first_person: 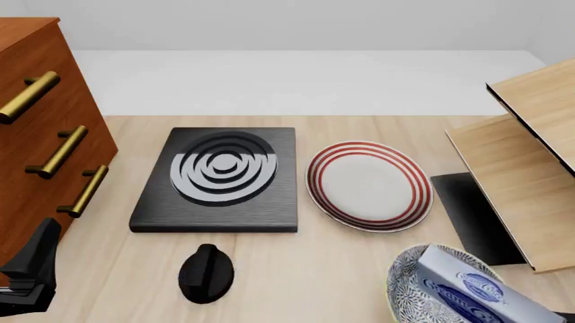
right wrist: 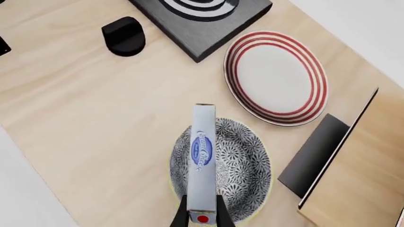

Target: Pick up the cream cheese and put it in the bowl.

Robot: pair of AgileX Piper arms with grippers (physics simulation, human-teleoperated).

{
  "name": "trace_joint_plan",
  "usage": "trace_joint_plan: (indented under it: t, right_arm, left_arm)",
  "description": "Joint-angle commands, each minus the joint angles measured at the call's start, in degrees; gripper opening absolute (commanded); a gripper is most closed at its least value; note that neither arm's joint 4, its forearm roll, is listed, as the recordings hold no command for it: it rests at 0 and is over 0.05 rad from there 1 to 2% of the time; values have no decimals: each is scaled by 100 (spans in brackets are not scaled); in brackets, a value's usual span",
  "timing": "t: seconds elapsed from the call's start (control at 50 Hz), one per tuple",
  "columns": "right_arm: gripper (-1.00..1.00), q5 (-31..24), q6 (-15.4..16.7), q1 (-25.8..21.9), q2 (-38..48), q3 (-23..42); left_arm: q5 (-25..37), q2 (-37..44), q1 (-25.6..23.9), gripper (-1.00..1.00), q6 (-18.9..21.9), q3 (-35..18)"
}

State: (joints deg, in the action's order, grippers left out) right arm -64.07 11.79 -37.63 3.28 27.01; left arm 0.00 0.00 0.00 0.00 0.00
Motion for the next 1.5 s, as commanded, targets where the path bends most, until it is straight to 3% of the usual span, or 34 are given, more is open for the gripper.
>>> trace_joint_plan:
  t: [0.02, 0.8, 1.5]
  right_arm:
    - [-100, -579, 202, 437, -244, 95]
    - [-100, -574, 176, 1067, -306, -316]
    - [-100, -35, -256, 1112, -316, -1045]
  left_arm:
    - [0, 0, 0, 100, 0, 0]
    - [0, 0, 0, 100, 0, 0]
    - [0, 0, 0, 100, 0, 0]
